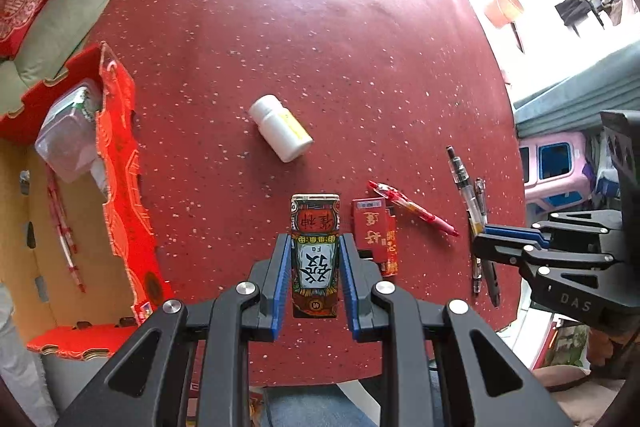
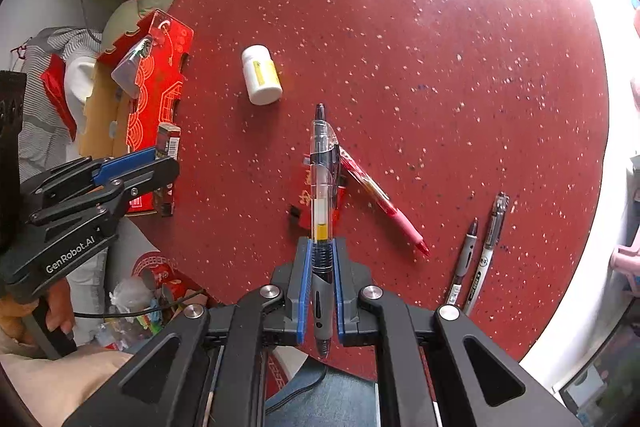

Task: Organize rigid objects
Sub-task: 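Carry the medicine box and clear pen over the cardboard box with both grippers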

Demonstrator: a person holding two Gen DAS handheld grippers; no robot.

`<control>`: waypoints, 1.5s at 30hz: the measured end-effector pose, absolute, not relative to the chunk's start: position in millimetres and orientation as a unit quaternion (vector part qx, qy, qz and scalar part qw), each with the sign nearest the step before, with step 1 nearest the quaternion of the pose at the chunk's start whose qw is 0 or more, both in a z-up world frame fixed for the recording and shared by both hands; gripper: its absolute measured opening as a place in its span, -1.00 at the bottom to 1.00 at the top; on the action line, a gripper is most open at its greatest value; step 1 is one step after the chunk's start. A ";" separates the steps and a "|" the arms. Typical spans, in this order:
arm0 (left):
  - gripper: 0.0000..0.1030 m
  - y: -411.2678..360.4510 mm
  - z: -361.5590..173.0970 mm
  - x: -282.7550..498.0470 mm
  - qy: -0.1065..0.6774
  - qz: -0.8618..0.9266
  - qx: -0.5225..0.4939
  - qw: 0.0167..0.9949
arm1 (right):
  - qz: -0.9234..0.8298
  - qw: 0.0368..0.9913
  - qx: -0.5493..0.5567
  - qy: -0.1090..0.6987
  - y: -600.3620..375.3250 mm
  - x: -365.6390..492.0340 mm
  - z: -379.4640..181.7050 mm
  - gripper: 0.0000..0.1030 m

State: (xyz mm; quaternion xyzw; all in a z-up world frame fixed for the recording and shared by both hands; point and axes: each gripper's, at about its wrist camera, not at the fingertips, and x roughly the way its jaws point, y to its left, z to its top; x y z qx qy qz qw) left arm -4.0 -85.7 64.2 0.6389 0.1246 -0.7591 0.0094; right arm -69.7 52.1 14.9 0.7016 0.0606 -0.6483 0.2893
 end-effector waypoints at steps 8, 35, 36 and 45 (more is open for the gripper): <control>-0.50 -116.8 68.5 4.8 0.145 -0.765 0.628 0.015 | -0.651 0.284 0.700 0.075 28.3 -65.2 21.1 -0.79; -0.50 -241.5 88.0 44.4 0.209 -0.788 0.575 0.059 | -0.660 0.329 0.659 0.147 -110.1 -37.2 57.1 -0.79; -0.50 -247.4 87.9 46.9 0.213 -0.788 0.573 0.065 | -0.659 0.334 0.657 0.152 -116.5 -35.9 58.1 -0.79; -0.50 -293.9 83.6 72.0 0.245 -0.785 0.556 0.117 | -0.637 0.385 0.638 0.199 -179.2 -18.4 63.5 -0.79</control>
